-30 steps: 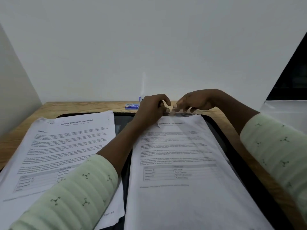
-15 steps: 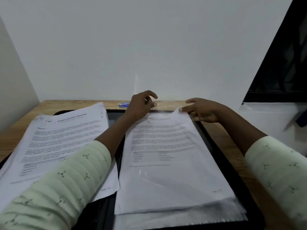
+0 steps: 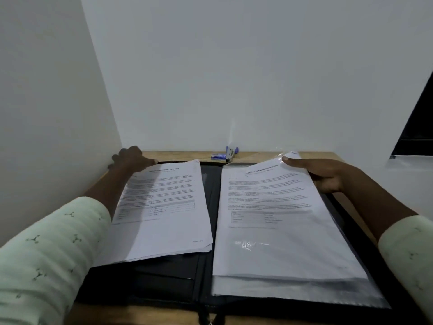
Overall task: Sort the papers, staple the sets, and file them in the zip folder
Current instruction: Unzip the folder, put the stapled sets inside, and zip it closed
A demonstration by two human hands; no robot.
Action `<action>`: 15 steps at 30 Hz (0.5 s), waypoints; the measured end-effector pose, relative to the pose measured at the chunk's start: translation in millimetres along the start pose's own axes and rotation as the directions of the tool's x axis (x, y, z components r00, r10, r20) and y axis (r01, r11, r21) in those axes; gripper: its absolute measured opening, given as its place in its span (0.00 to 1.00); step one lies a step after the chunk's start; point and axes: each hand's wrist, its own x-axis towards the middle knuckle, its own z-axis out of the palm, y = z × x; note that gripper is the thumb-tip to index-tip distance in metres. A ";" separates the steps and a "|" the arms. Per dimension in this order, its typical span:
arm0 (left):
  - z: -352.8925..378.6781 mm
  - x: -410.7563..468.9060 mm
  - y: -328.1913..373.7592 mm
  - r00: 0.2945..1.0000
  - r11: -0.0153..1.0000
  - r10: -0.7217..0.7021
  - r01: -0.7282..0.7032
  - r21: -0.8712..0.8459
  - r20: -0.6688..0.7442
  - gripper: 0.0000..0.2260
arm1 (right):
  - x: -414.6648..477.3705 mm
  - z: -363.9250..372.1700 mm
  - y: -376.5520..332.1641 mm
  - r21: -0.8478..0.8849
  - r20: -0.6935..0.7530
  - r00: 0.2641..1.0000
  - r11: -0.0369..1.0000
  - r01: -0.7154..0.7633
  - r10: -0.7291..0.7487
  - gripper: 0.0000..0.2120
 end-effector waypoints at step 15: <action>-14.6 -21.6 -24.7 0.992 0.910 -0.031 0.078 -0.408 0.121 0.21 | -38.8 32.5 -36.1 -0.012 0.071 0.997 0.999 0.037 -0.036 0.24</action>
